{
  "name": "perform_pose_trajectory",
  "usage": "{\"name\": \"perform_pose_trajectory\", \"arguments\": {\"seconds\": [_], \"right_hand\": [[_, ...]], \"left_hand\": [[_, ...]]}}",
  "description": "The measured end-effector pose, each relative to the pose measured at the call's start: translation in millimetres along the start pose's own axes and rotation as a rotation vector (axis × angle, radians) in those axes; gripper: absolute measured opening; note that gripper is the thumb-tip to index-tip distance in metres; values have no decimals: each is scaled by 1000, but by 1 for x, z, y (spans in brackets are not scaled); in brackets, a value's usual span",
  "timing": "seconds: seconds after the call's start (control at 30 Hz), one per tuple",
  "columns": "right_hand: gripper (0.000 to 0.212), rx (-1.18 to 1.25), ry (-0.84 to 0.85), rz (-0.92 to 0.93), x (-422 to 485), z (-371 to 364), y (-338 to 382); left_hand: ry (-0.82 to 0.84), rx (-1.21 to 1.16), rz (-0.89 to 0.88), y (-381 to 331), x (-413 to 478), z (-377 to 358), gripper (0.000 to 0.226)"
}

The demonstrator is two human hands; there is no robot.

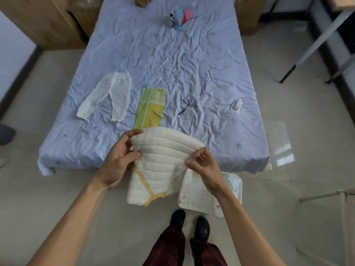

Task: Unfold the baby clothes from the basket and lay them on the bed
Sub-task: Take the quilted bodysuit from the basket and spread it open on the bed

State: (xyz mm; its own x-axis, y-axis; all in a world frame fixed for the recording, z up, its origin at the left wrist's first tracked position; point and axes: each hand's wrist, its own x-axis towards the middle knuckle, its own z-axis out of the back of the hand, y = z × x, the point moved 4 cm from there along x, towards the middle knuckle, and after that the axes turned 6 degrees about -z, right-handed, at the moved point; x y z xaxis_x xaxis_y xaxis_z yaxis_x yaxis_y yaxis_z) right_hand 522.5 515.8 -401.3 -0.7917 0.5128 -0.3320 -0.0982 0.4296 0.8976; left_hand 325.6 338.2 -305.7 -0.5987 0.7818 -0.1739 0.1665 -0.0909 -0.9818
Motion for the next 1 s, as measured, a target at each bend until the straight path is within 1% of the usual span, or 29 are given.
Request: {"name": "perform_pose_trajectory", "arguments": {"seconds": [0.07,0.17,0.37,0.47,0.6,0.7,0.77,0.9,1.0], "right_hand": [[32,-31,46,45,3,-22,27],[29,-143,89,128,8,-54,64],[27,-233,143,238,20,-119,124],[28,-278,156,268,34,-151,141],[29,-321,131,289,58,-199,157],[30,-329,75,293,76,-234,165],[30,-348,26,322,87,-255,172],[30,-369,-32,356,107,-286,185],[30,-375,-48,357,120,-300,193]], "left_hand": [[-75,-37,-45,-22,-12,21,55],[-158,-48,-117,-53,-30,55,54],[-264,43,-230,-90,-50,116,50],[-311,104,-287,-100,-45,148,44],[-290,101,-304,-103,-20,201,34],[-247,66,-298,-111,3,238,34],[-203,39,-299,-120,18,259,41],[-136,12,-296,-133,45,296,64],[-114,15,-318,-141,65,315,70]]}}
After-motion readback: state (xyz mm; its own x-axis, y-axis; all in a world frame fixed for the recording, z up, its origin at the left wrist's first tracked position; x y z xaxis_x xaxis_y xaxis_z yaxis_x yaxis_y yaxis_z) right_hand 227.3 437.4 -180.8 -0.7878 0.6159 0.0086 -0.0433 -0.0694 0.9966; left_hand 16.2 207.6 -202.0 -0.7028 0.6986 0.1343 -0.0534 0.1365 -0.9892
